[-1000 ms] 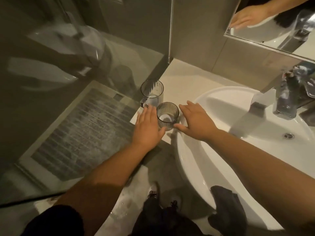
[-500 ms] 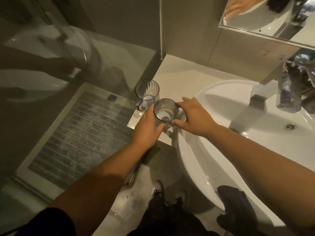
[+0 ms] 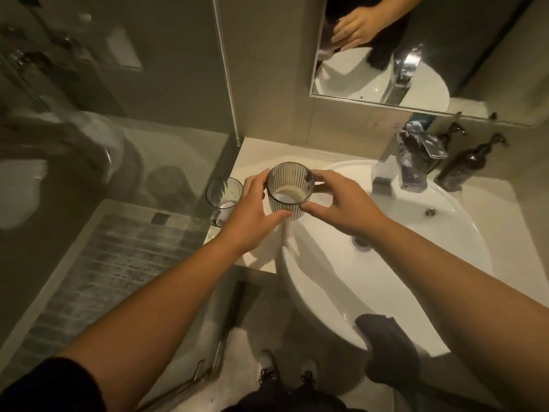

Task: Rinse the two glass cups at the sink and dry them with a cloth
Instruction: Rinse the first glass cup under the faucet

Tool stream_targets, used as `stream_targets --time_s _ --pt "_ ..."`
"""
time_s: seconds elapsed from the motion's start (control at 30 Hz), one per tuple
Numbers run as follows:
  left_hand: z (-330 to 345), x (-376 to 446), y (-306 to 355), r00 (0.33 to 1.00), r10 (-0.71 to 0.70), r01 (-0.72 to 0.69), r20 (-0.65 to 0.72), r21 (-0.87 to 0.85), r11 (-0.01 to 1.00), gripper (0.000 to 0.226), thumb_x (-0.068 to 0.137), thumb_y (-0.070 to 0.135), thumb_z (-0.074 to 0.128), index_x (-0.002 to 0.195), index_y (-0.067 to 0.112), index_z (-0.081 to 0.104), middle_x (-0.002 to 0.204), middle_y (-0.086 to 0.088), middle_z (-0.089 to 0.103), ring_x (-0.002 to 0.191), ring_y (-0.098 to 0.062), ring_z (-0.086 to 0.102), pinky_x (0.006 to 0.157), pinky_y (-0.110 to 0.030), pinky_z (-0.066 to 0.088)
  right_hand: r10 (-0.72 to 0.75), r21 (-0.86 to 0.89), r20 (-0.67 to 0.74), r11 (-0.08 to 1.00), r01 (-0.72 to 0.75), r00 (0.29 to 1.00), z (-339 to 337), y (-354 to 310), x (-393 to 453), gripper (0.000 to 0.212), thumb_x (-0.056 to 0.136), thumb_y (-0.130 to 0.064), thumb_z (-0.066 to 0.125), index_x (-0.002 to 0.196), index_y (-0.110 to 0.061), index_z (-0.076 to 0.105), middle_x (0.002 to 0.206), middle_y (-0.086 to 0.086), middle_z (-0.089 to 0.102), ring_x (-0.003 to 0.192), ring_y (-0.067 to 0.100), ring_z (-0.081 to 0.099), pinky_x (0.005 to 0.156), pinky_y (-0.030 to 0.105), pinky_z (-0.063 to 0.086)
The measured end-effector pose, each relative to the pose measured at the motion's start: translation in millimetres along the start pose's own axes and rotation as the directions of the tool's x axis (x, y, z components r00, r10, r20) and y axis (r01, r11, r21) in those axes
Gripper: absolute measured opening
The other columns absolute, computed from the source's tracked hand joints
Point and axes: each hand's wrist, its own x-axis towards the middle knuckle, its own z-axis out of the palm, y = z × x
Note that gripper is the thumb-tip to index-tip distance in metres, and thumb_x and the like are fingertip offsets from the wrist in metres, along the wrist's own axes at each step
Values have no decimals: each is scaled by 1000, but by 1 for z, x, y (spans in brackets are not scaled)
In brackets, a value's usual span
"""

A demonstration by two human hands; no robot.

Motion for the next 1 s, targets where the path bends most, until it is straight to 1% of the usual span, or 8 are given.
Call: stream_targets --time_s 0.3,0.4,0.47,0.57,0.7,0.83,0.93,1.0 --pt "68 14 36 949 115 -88 294 -103 991 90 80 25 84 149 22 26 140 9 41 129 -9 47 108 -23 40 224 74 -119 974 -216 967 -33 45 -67 59 80 -38 75 134 -27 54 127 -11 61 109 3 61 96 32 52" --pt "96 17 39 930 138 -100 342 -127 987 84 81 23 82 146 21 29 137 9 44 127 -10 49 106 -20 39 280 130 -46 954 -272 959 -51 61 -90 57 82 -36 73 136 -30 53 130 -12 60 113 4 60 98 29 50" --pt "112 18 40 920 127 -86 371 -124 989 82 82 23 81 146 20 29 136 8 45 127 -9 49 106 -18 38 332 50 -42 943 -330 942 -69 75 -101 52 84 -34 72 133 -24 56 129 -8 62 110 4 61 98 27 49" --pt "132 18 38 915 85 -46 394 -108 993 83 83 23 80 148 19 28 136 9 45 125 -7 47 103 -15 35 345 -171 -199 910 -379 917 -105 97 -104 37 89 -28 67 123 -14 63 121 1 66 105 12 63 92 27 47" --pt "154 25 39 931 21 15 366 -94 995 76 84 26 78 143 20 31 132 9 48 122 -10 52 101 -21 39 141 -394 -273 886 -244 952 -152 111 -73 46 90 -24 62 134 -12 53 136 7 54 123 24 53 99 37 44" --pt "174 36 47 945 -6 37 327 -91 995 75 84 24 77 143 18 31 130 8 48 121 -10 51 99 -21 38 -14 -616 49 787 41 999 -174 114 -13 77 87 -31 62 151 -10 26 159 13 23 147 27 21 118 38 23" --pt "183 45 52 953 -26 58 302 -96 994 74 84 24 77 142 18 31 128 8 50 118 -9 52 95 -20 37 1 -724 245 666 182 970 -167 120 21 79 86 -28 67 151 -10 26 158 13 24 147 30 20 118 41 23" --pt "188 50 53 959 -33 66 281 -109 992 75 84 24 77 142 19 31 130 7 51 118 -9 53 94 -19 38 -12 -745 254 635 204 967 -162 124 30 72 87 -19 67 149 -9 31 157 15 27 145 33 25 117 41 24"
